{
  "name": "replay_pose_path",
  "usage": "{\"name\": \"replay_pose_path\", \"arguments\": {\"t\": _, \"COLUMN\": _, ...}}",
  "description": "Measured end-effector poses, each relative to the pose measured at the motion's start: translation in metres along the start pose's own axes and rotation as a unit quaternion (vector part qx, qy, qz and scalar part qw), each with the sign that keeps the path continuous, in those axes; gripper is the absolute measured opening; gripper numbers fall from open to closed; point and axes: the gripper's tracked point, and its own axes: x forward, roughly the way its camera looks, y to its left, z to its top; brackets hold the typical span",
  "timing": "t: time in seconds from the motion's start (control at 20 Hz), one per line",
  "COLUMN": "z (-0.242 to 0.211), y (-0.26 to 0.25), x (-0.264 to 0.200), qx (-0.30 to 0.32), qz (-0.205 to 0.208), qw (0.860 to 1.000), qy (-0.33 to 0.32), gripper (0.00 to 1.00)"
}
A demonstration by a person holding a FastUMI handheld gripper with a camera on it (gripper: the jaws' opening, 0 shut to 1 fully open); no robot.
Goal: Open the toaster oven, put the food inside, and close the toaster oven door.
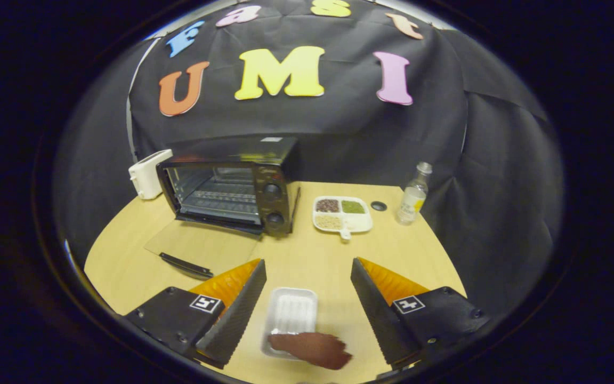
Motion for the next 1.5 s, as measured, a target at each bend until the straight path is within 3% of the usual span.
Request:
{"name": "replay_pose_path", "arguments": {"t": 0.1, "z": -0.02, "y": -0.033, "x": -0.004, "qx": 0.025, "qz": 0.026, "qw": 0.999, "qy": 0.025, "gripper": 0.99}}
{"name": "replay_pose_path", "arguments": {"t": 0.3, "z": -0.063, "y": -0.041, "x": -0.014, "qx": 0.09, "qz": 0.13, "qw": 0.984, "qy": 0.088, "gripper": 0.92}}
{"name": "replay_pose_path", "arguments": {"t": 0.45, "z": -0.088, "y": -0.022, "x": -0.023, "qx": 0.143, "qz": 0.206, "qw": 0.959, "qy": 0.132, "gripper": 0.78}}
{"name": "replay_pose_path", "arguments": {"t": 0.7, "z": -0.111, "y": 0.0, "x": -0.028, "qx": 0.236, "qz": 0.271, "qw": 0.91, "qy": 0.207, "gripper": 0.59}}
{"name": "replay_pose_path", "arguments": {"t": 0.75, "z": -0.114, "y": 0.003, "x": -0.028, "qx": 0.257, "qz": 0.28, "qw": 0.898, "qy": 0.223, "gripper": 0.48}}
{"name": "replay_pose_path", "arguments": {"t": 0.85, "z": -0.113, "y": 0.009, "x": -0.027, "qx": 0.287, "qz": 0.293, "qw": 0.88, "qy": 0.241, "gripper": 0.36}}
{"name": "replay_pose_path", "arguments": {"t": 1.05, "z": -0.11, "y": 0.005, "x": -0.028, "qx": 0.274, "qz": 0.287, "qw": 0.885, "qy": 0.244, "gripper": 0.17}}
{"name": "replay_pose_path", "arguments": {"t": 1.3, "z": -0.079, "y": 0.007, "x": -0.039, "qx": 0.263, "qz": 0.291, "qw": 0.894, "qy": 0.216, "gripper": 0.15}}
{"name": "replay_pose_path", "arguments": {"t": 1.5, "z": -0.043, "y": 0.023, "x": -0.052, "qx": 0.235, "qz": 0.29, "qw": 0.912, "qy": 0.17, "gripper": 0.15}}
